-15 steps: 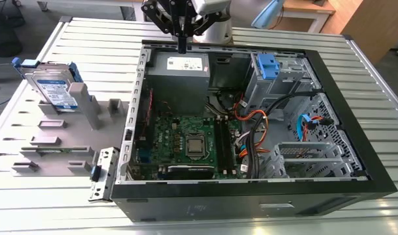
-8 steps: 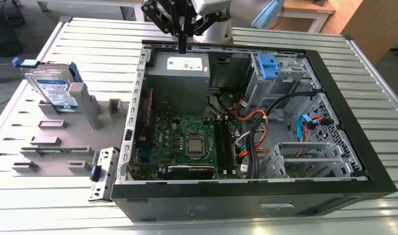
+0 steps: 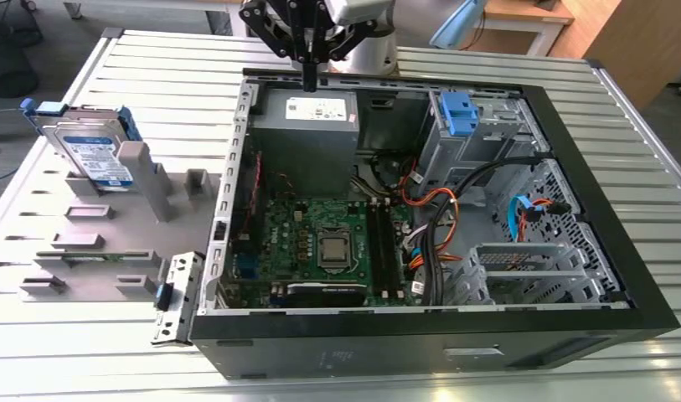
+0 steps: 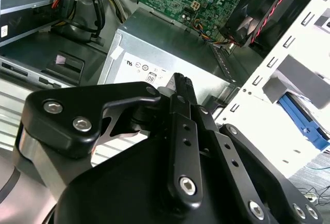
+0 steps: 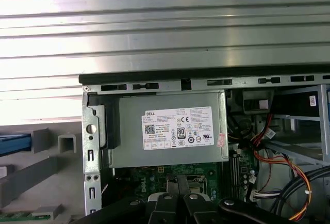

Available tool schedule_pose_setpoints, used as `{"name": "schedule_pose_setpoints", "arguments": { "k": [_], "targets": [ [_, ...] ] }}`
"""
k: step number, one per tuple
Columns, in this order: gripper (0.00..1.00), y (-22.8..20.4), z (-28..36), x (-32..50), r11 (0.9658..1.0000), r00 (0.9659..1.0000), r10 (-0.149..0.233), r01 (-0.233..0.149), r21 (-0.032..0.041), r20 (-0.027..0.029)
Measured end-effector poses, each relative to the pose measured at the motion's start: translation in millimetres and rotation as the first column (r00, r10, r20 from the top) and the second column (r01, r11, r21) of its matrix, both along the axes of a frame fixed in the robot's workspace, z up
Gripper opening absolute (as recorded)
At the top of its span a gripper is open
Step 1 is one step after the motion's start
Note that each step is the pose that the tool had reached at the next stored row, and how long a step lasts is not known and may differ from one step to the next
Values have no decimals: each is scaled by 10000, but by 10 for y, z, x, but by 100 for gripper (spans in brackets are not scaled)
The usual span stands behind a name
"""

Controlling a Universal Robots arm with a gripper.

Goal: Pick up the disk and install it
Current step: 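Reach for the disk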

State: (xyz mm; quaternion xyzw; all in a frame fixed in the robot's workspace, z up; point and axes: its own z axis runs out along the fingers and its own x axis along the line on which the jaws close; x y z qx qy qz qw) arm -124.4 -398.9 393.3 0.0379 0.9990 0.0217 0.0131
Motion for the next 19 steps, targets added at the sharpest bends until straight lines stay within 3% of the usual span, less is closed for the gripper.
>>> {"name": "schedule_pose_setpoints", "arguments": {
  "k": [19],
  "targets": [
    [11,0,0,-45,10000,10000,0,0,-1,-1]
  ]
}}
